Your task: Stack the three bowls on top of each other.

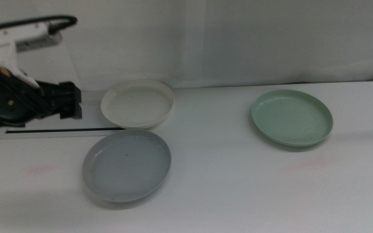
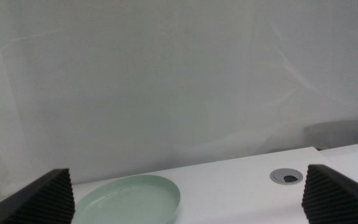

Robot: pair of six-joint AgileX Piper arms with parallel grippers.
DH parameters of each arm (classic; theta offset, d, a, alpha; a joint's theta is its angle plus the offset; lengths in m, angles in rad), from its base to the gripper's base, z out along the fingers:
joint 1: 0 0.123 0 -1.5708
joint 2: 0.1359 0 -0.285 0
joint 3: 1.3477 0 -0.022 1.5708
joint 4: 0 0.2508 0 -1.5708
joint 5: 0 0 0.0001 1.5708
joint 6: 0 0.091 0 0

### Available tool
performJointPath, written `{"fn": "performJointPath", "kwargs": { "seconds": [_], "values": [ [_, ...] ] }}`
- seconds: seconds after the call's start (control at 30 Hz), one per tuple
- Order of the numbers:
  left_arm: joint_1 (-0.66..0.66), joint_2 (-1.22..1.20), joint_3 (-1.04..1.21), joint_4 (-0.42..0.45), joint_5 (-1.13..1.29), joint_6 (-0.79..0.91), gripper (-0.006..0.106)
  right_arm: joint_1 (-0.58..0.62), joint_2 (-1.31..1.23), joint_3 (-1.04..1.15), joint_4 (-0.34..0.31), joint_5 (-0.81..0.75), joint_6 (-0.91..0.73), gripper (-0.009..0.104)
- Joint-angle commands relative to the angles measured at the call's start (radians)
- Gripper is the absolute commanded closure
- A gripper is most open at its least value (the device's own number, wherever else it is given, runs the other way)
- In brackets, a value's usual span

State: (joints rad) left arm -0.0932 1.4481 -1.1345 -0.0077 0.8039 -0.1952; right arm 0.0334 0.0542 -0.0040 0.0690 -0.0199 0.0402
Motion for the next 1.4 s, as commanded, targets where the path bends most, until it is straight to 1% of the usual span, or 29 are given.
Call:
{"fn": "performJointPath", "kwargs": {
  "seconds": [0.0, 0.3, 0.5, 0.77, 0.93, 1.1, 1.13, 1.2, 1.33, 1.37],
  "values": [
    [-0.009, 0.068, -0.008, 0.008, 0.000, -0.027, 0.011, -0.004, -0.004, 0.040, -0.003, -0.011, -0.006, -0.008],
    [-0.036, 0.294, -0.008, 0.013, -0.014, -0.027, 0.011, -0.004, -0.004, 0.040, -0.003, -0.011, -0.006, -0.008],
    [-0.046, 0.393, -0.008, 0.023, -0.038, -0.038, 0.011, -0.004, -0.004, 0.040, -0.003, -0.011, -0.006, -0.008],
    [-0.046, 0.452, -0.008, 0.026, -0.053, -0.040, 0.011, -0.004, -0.004, 0.040, 0.001, -0.011, -0.006, -0.008],
    [-0.046, 0.465, -0.008, 0.024, -0.057, -0.040, 0.017, -0.004, -0.004, 0.040, 0.003, -0.005, -0.006, -0.008],
    [-0.046, 0.467, -0.008, 0.019, -0.059, -0.040, 0.032, -0.004, -0.004, 0.040, 0.003, -0.005, -0.006, -0.008],
    [-0.046, 0.467, -0.008, 0.018, -0.057, -0.040, 0.038, -0.004, -0.004, 0.040, 0.003, -0.005, -0.006, -0.008],
    [-0.046, 0.471, -0.008, 0.008, -0.047, -0.040, 0.056, -0.004, -0.004, 0.040, 0.003, -0.005, -0.006, -0.008],
    [-0.046, 0.495, -0.008, -0.030, -0.039, -0.028, 0.103, -0.004, -0.004, 0.040, 0.003, -0.005, -0.006, -0.008],
    [-0.046, 0.497, -0.008, -0.045, -0.039, -0.014, 0.103, -0.004, -0.004, 0.040, 0.003, -0.005, -0.006, -0.008]
  ]
}}
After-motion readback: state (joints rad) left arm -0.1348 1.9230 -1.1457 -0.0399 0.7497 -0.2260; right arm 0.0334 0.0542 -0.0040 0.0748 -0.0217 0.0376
